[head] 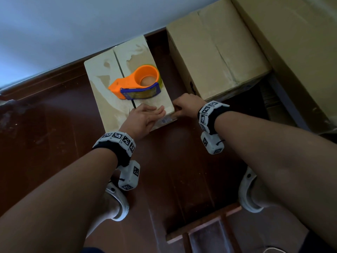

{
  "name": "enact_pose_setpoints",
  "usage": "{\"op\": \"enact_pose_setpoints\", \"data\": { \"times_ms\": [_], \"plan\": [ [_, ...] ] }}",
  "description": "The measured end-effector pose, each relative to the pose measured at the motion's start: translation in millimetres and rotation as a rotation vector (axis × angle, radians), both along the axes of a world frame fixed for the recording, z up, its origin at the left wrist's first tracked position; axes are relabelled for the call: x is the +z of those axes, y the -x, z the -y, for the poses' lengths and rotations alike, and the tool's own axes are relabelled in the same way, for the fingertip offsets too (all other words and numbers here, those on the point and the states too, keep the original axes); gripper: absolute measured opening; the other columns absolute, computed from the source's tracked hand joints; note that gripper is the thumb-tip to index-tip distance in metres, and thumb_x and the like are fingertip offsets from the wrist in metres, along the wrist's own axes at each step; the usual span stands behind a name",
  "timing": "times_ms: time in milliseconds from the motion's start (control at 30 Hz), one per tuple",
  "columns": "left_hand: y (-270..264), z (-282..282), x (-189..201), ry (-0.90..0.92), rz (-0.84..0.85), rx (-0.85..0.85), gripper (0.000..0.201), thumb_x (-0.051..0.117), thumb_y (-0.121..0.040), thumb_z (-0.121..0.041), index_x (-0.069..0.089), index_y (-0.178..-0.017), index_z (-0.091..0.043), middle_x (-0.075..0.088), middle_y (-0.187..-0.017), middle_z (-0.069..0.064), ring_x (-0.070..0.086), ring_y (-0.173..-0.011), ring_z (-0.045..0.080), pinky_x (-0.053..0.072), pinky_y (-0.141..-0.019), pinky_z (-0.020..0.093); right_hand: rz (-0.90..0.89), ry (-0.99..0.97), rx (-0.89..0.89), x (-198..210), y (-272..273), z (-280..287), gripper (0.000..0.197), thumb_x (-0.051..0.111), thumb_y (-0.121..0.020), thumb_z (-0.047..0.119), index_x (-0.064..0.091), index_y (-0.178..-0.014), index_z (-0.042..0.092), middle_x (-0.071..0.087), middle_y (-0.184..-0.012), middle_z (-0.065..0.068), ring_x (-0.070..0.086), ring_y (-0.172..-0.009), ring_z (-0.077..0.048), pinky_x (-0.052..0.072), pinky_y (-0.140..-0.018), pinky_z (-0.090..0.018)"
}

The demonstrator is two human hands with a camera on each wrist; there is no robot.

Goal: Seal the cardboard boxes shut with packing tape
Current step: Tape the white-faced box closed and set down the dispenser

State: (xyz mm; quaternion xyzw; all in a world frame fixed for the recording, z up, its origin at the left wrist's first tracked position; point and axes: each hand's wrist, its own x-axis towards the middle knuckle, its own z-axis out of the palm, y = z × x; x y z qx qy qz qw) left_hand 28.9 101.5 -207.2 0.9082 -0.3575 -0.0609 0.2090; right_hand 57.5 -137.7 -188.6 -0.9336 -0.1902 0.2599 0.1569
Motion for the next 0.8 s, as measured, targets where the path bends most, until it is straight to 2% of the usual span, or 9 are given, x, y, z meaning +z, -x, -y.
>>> {"op": "enact_pose_setpoints", "data": {
  "times_ms": [67, 167, 267, 367, 500, 700, 767, 800],
  "plan": [
    [1.4, -0.2, 0.0, 0.006, -0.002, 0.005, 0.037, 0.043, -0.096, -0.033, 0.058, -0.131, -0.032, 0.061, -0.128, -0.019, 0.057, -0.111, 0.02, 0.053, -0.082, 0.047, 0.002, 0.06, 0.001, 3.2, 1.6, -3.7, 0.034, 0.063, -0.085, 0.047, 0.059, -0.095, 0.015, 0.062, -0.101, -0.01, 0.062, -0.091, -0.03, 0.046, -0.07, -0.035],
    [2.2, 1.8, 0.7, 0.005, -0.005, 0.014, 0.037, 0.042, -0.097, -0.035, 0.059, -0.129, -0.032, 0.062, -0.128, -0.018, 0.058, -0.11, 0.02, 0.054, -0.081, 0.046, -0.103, 0.073, -0.055, 2.2, 10.4, -7.3, 0.03, 0.061, -0.086, 0.031, 0.057, -0.109, 0.012, 0.062, -0.11, -0.013, 0.062, -0.096, -0.033, 0.052, -0.075, -0.039],
    [2.1, 2.9, 2.3, 0.009, 0.006, 0.019, 0.038, 0.042, -0.096, -0.032, 0.063, -0.127, -0.028, 0.063, -0.127, -0.015, 0.059, -0.108, 0.021, 0.054, -0.083, 0.043, -0.139, 0.051, -0.186, -1.0, 26.3, -5.6, 0.022, 0.054, -0.088, 0.017, 0.053, -0.109, 0.01, 0.059, -0.113, -0.017, 0.06, -0.1, -0.036, 0.052, -0.079, -0.041],
    [2.6, 1.6, 0.7, 0.03, 0.016, 0.027, 0.037, 0.044, -0.096, -0.031, 0.062, -0.127, -0.029, 0.063, -0.127, -0.016, 0.059, -0.109, 0.02, 0.055, -0.084, 0.043, -0.002, 0.015, -0.292, 0.4, 43.3, -4.3, 0.02, 0.047, -0.088, 0.009, 0.055, -0.106, 0.01, 0.06, -0.11, -0.015, 0.061, -0.098, -0.037, 0.047, -0.073, -0.038],
    [3.9, 4.4, -0.7, 0.034, 0.034, 0.045, 0.035, 0.044, -0.096, -0.032, 0.061, -0.127, -0.031, 0.063, -0.126, -0.016, 0.06, -0.108, 0.02, 0.055, -0.08, 0.046, 0.122, 0.008, -0.241, 13.9, 51.3, -20.4, 0.025, 0.05, -0.088, 0.012, 0.056, -0.112, 0.01, 0.061, -0.112, -0.012, 0.061, -0.101, -0.035, 0.048, -0.077, -0.039],
    [7.7, 9.3, 5.8, 0.022, 0.036, 0.053, 0.037, 0.043, -0.095, -0.032, 0.066, -0.123, -0.027, 0.066, -0.122, -0.013, 0.062, -0.105, 0.022, 0.057, -0.076, 0.043, -0.1, 0.065, -0.246, 19.1, 43.2, -25.0, 0.037, 0.053, -0.087, 0.011, 0.049, -0.124, 0.009, 0.058, -0.121, -0.015, 0.058, -0.109, -0.035, 0.048, -0.081, -0.041],
    [8.3, 10.2, 7.9, 0.009, 0.038, 0.041, 0.038, 0.042, -0.095, -0.033, 0.066, -0.123, -0.027, 0.065, -0.123, -0.013, 0.062, -0.105, 0.021, 0.057, -0.077, 0.042, -0.168, 0.076, -0.236, 18.4, 39.9, -21.7, 0.05, 0.055, -0.087, 0.014, 0.04, -0.135, 0.01, 0.049, -0.132, -0.013, 0.052, -0.117, -0.033, 0.047, -0.087, -0.043],
    [7.9, 9.5, 8.5, 0.007, 0.044, 0.039, 0.038, 0.043, -0.094, -0.034, 0.066, -0.124, -0.027, 0.065, -0.124, -0.013, 0.061, -0.105, 0.021, 0.057, -0.078, 0.041, -0.145, 0.055, -0.269, 19.3, 40.1, -20.4, 0.054, 0.056, -0.087, 0.015, 0.037, -0.137, 0.01, 0.044, -0.135, -0.012, 0.048, -0.12, -0.032, 0.046, -0.091, -0.044]
  ]
}}
